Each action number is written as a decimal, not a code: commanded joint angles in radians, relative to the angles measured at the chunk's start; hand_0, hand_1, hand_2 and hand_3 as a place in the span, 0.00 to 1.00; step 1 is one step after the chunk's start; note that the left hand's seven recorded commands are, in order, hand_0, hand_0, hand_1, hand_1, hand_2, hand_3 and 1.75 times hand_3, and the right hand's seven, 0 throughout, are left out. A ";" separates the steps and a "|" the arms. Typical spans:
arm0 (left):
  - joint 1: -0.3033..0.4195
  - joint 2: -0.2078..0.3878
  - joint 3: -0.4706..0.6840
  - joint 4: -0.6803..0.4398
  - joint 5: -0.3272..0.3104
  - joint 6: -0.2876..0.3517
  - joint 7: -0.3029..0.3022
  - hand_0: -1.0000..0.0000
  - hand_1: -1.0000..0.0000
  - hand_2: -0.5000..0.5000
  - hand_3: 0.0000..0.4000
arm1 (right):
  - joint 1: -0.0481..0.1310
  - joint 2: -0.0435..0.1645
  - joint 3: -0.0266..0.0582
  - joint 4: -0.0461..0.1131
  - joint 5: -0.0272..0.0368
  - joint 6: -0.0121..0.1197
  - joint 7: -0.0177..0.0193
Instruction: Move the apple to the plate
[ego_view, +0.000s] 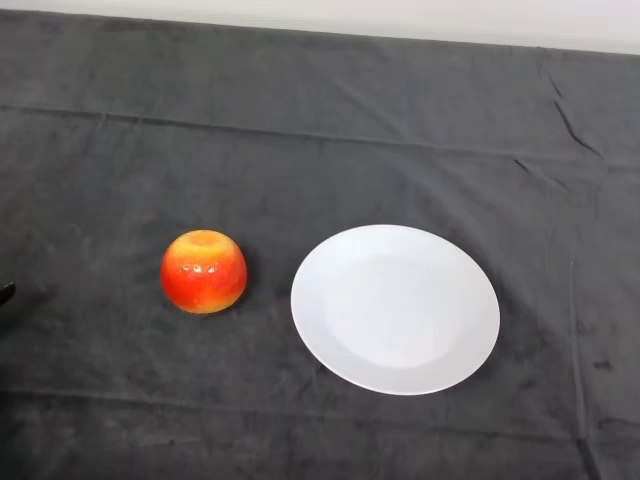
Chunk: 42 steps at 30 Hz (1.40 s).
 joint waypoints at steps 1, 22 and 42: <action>-0.033 -0.020 0.021 0.034 0.022 0.004 -0.004 1.00 1.00 0.50 0.00 | 0.112 0.151 -0.0144 0.080 0.0096 0.063 -0.0166; -0.055 0.001 0.038 0.033 0.031 -0.009 -0.016 1.00 1.00 0.50 0.00 | 0.111 0.151 -0.0125 0.080 0.0116 0.063 -0.0164; -0.128 -0.028 -0.013 0.034 0.114 -0.084 0.019 1.00 1.00 0.50 0.00 | 0.111 0.151 -0.0117 0.080 0.0128 0.063 -0.0160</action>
